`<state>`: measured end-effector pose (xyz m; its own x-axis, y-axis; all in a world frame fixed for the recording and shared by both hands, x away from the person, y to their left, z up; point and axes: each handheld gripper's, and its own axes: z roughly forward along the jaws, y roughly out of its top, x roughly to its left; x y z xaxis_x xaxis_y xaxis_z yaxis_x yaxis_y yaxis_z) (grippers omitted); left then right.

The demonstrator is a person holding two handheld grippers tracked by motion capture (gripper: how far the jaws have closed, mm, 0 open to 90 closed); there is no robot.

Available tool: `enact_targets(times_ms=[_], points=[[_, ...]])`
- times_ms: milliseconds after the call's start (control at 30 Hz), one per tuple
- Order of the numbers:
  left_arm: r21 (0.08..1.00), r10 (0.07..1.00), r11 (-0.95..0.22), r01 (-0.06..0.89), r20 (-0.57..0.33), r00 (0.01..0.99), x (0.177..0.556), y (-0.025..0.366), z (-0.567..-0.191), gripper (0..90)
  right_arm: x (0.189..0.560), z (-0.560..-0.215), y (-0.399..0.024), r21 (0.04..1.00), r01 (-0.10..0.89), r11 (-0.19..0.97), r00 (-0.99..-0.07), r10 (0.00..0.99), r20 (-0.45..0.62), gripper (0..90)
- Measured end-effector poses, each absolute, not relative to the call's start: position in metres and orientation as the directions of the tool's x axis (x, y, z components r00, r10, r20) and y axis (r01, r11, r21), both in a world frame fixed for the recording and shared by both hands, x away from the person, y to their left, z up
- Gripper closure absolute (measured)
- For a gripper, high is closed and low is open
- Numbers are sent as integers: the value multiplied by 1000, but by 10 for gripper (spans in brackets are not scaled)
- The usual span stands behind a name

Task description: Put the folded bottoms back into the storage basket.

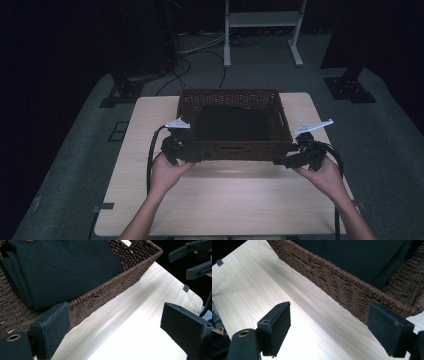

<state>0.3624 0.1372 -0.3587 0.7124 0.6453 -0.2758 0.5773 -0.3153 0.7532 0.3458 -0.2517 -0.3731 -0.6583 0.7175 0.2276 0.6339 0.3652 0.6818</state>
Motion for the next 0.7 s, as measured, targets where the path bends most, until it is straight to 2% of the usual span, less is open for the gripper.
enact_targets(times_ms=[700], points=[[758,626,-313,573,-288,724,342,135,-371,72,329,-392,-257,677,646,352,-647,723,242,188]])
